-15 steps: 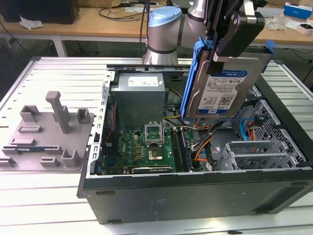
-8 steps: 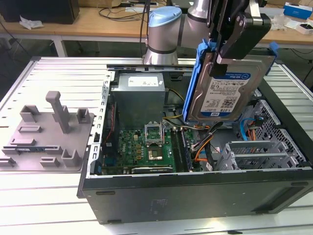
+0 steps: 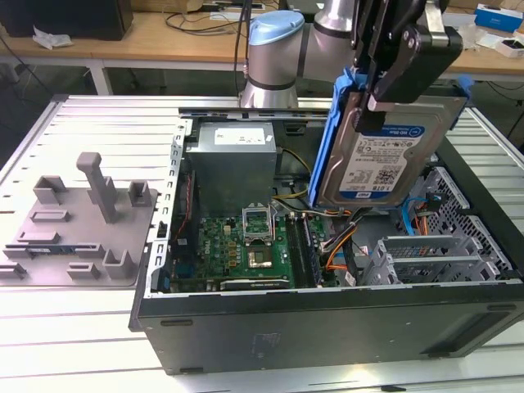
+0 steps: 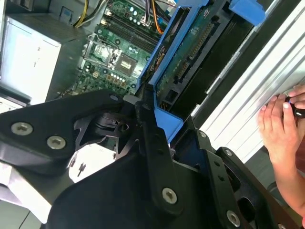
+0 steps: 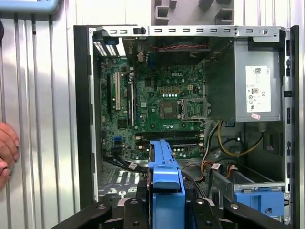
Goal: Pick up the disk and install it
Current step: 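Insert the disk into the insertion slot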
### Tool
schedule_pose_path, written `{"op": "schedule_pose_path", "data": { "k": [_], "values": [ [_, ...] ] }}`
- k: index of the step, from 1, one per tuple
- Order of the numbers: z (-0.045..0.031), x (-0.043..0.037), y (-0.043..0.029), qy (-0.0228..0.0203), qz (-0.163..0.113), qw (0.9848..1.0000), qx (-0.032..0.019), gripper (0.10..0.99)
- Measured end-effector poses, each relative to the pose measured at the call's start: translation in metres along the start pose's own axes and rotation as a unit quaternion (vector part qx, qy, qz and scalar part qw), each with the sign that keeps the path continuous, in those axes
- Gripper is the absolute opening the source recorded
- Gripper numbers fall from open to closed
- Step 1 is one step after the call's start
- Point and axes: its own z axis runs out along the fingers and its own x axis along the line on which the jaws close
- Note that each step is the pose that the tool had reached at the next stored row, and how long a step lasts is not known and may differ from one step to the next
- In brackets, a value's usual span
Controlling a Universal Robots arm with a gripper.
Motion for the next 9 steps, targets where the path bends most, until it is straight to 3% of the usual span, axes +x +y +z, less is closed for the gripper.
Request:
{"op": "schedule_pose_path", "data": {
  "k": [4, 9],
  "values": [
    [0.0003, 0.0070, -0.0039, 0.0000, 0.000, 1.0000, 0.0000, 0.365],
    [0.0013, 0.0119, -0.0220, 0.0000, 0.000, 1.0000, 0.0000, 0.365]
  ]
}}
